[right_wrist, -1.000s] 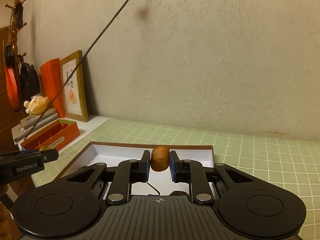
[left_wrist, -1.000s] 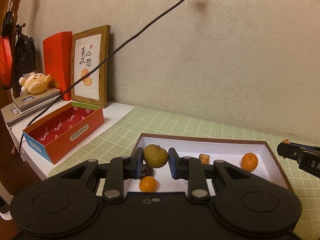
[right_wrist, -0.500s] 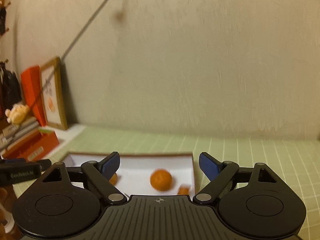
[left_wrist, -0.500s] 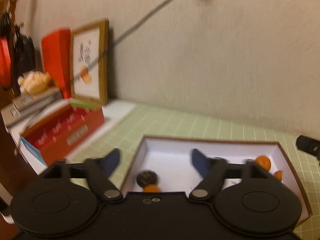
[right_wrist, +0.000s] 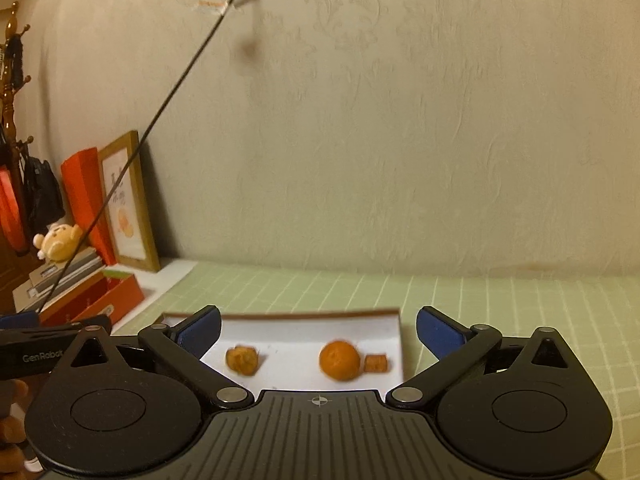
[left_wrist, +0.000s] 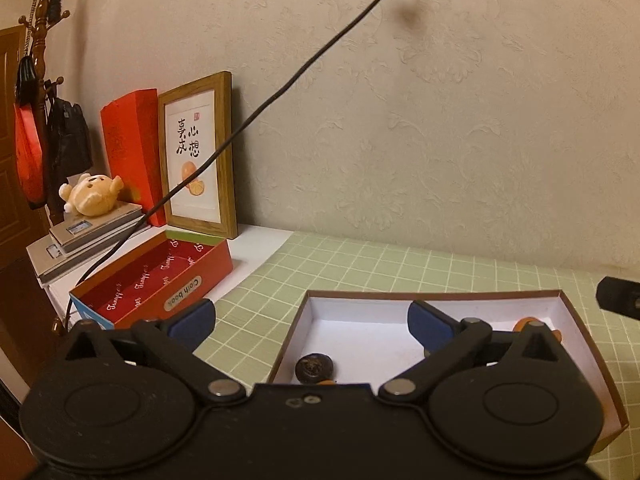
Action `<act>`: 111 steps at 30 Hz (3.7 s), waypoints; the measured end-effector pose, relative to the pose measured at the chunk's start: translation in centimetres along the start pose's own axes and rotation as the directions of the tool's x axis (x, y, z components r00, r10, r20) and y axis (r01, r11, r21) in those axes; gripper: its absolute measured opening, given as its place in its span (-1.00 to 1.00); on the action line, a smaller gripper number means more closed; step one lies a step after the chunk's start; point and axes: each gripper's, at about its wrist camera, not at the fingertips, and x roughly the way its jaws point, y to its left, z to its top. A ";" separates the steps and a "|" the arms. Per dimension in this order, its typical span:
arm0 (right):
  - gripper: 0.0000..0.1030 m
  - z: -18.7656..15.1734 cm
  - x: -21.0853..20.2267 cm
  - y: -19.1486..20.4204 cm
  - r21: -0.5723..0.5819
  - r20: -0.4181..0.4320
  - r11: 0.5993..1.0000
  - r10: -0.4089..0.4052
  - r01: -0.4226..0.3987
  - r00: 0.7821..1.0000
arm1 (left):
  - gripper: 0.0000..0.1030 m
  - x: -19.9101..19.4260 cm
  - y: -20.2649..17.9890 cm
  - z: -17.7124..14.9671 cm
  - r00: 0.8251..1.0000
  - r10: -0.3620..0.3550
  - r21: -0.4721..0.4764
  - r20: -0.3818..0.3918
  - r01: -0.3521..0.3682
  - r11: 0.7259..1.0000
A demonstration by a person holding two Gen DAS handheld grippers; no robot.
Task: Organize fruits
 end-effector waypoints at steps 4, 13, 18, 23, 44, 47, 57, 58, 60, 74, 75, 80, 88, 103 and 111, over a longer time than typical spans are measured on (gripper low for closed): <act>1.00 -0.1 0.4 0.1 -0.021 -0.034 1.000 -0.007 0.006 0.999 | 0.88 0.2 -0.5 -0.3 1.000 -0.015 0.014 -0.027 0.015 1.000; 1.00 -0.1 0.4 0.1 -0.019 -0.086 1.000 -0.012 0.010 0.996 | 0.88 0.3 -1.6 -1.0 0.990 -0.062 0.049 -0.129 0.068 0.996; 1.00 0.4 -0.3 -0.2 0.004 -0.085 1.000 0.016 -0.016 0.996 | 0.88 -0.9 -2.0 -0.5 0.989 -0.072 0.060 -0.129 0.080 0.995; 1.00 0.7 -1.4 -0.3 0.010 -0.077 0.999 0.032 -0.032 0.997 | 0.88 -2.4 -2.5 -0.2 0.989 -0.083 0.061 -0.122 0.091 0.994; 1.00 1.5 -17.5 -0.3 -0.020 -0.046 0.998 0.061 -0.062 0.997 | 0.88 -17.2 -2.9 0.6 0.988 -0.129 -0.030 -0.087 0.127 0.991; 1.00 1.2 -20.3 -0.4 -0.025 -0.037 0.999 0.047 -0.048 0.998 | 0.88 -19.3 -3.5 0.3 0.987 -0.140 -0.019 -0.081 0.139 0.990; 1.00 1.5 -25.9 1.1 -0.036 0.030 0.999 0.037 -0.036 0.999 | 0.88 -24.5 -3.6 -0.4 0.984 -0.173 -0.042 -0.041 0.172 0.984; 1.00 1.5 -26.2 1.2 -0.038 0.038 0.999 0.034 -0.032 0.999 | 0.88 -24.8 -3.6 -0.4 0.984 -0.172 -0.042 -0.040 0.171 0.984; 1.00 1.6 -26.7 1.4 -0.041 0.049 0.999 0.029 -0.027 0.998 | 0.88 -25.2 -3.6 -0.4 0.985 -0.168 -0.037 -0.034 0.167 0.985; 1.00 1.6 -26.1 0.4 -0.020 0.047 1.000 0.016 -0.015 0.999 | 0.88 -24.8 -4.6 -0.2 0.985 -0.172 -0.018 -0.025 0.172 0.985; 1.00 1.6 -26.0 0.4 -0.019 0.045 1.000 0.018 -0.017 0.999 | 0.88 -24.7 -4.6 -0.2 0.985 -0.173 -0.018 -0.026 0.173 0.985; 1.00 1.6 -25.9 0.7 -0.024 0.044 1.000 0.018 -0.017 0.999 | 0.88 -24.5 -4.4 -0.3 0.984 -0.175 -0.026 -0.031 0.174 0.984; 1.00 1.6 -25.8 0.9 -0.029 0.047 0.999 0.023 -0.022 0.999 | 0.88 -24.4 -4.3 -0.2 0.985 -0.171 -0.031 -0.026 0.171 0.985; 1.00 1.6 -25.5 1.1 -0.031 0.047 0.999 0.024 -0.022 0.999 | 0.88 -24.4 -4.2 -0.2 0.985 -0.172 -0.033 -0.027 0.171 0.985; 1.00 1.6 -25.5 1.1 -0.029 0.049 0.999 0.023 -0.021 0.999 | 0.88 -24.3 -4.2 -0.2 0.985 -0.169 -0.037 -0.027 0.168 0.985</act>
